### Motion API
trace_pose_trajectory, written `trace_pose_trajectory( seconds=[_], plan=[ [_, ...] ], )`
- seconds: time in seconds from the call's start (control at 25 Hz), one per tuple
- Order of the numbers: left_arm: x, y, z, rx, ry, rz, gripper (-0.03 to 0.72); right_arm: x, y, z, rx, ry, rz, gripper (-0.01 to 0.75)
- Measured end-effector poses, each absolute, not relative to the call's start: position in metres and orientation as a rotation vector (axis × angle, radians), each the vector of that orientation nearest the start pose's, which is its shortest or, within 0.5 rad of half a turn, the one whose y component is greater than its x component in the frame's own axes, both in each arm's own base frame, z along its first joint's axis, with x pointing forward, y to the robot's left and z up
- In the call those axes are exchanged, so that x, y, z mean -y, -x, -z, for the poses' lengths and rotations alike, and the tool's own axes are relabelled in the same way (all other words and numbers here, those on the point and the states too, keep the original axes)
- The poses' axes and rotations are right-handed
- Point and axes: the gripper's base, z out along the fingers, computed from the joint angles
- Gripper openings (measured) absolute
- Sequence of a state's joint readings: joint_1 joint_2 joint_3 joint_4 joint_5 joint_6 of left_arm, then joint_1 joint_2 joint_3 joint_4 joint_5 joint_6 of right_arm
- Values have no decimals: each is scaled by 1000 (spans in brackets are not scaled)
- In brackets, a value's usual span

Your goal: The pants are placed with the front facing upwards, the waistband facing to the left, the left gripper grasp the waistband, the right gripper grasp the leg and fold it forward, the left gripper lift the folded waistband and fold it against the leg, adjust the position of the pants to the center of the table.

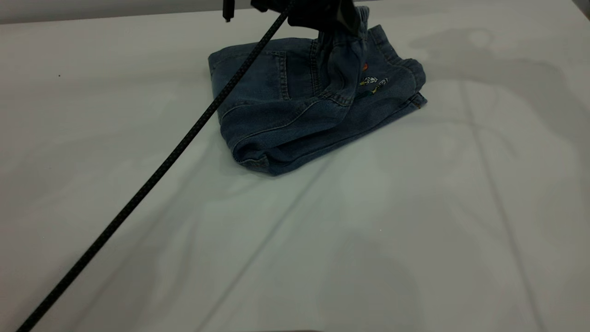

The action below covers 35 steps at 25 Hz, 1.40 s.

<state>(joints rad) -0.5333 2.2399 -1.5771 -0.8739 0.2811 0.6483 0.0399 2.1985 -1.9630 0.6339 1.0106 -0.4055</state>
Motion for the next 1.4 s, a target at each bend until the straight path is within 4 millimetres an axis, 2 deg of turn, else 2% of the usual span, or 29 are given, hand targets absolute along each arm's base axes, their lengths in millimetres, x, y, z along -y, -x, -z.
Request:
trace_pose_trajectory(
  seconds=[0.16,0.28,0.4,0.52,0.6,0.72,0.88,1.0,1.08,1.2,1.28,1.4],
  plan=[
    [269,-412,-158,-2302,-584,626,468,-66,-482,-248,-2553,287,-701,490],
    [266,-408,-189,-2232,-652,610,594,-66,-480,-253,-2551,295,-703,490],
    [253,-401,-238,-2132,-733,563,611,-66,-475,-262,-2547,311,-709,490],
    [231,-391,-293,-2039,-744,530,582,-80,-469,-259,-2597,388,-721,490],
    [212,-383,-326,-1989,-718,517,566,-100,-463,-248,-2663,486,-695,490],
    [194,-373,-355,-1952,-685,512,559,-148,-455,-221,-2750,595,-623,490],
    [189,-366,-363,-1963,-698,530,559,-212,-441,-181,-2801,718,-433,490],
    [190,-365,-360,-1994,-709,551,557,-239,-432,-149,-2837,767,-237,490],
    [190,-363,-359,-2009,-721,563,557,-246,-430,-125,-2871,757,-113,489],
    [191,-361,-357,-2033,-742,579,556,-244,-430,-96,-2930,713,-39,489],
    [191,-360,-356,-2039,-747,583,556,-243,-430,-84,-2956,701,-27,489],
    [191,-359,-356,-2048,-756,590,556,-242,-430,-76,-2972,681,-21,489]
  ],
)
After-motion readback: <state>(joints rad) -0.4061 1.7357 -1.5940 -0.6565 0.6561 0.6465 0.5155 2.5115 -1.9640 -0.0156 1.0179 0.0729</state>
